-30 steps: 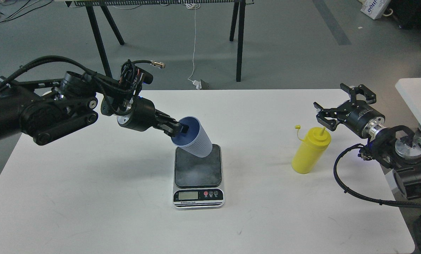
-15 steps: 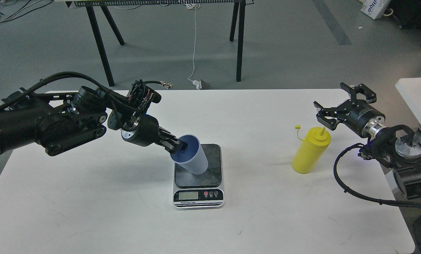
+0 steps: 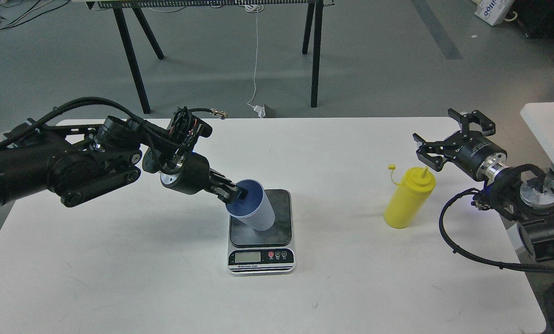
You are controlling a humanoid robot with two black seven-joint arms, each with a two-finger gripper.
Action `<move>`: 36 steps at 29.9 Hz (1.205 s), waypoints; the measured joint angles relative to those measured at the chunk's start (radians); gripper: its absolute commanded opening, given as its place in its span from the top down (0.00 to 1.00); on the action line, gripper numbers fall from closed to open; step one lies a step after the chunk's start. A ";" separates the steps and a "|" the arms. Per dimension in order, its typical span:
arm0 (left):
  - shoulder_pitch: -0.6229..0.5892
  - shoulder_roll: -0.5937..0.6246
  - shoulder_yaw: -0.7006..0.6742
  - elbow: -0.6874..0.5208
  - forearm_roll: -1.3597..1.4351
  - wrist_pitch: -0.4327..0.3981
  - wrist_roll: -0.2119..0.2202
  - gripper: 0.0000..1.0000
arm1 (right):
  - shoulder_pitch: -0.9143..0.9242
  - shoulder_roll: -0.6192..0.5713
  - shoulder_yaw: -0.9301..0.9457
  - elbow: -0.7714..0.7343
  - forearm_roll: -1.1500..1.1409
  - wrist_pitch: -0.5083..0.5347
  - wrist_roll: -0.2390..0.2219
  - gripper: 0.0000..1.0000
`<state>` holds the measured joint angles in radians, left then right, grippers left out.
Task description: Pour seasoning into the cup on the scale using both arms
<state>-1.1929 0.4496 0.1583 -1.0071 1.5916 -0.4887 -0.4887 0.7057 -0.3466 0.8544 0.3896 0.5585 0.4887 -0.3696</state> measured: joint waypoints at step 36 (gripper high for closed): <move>0.017 0.094 -0.224 0.139 -0.481 0.000 0.000 0.05 | 0.029 -0.110 0.159 0.113 0.022 0.000 -0.010 0.03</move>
<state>-1.1764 0.5432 -0.0652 -0.8678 1.1103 -0.4887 -0.4887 0.7348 -0.4567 1.0130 0.5024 0.5806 0.4887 -0.3801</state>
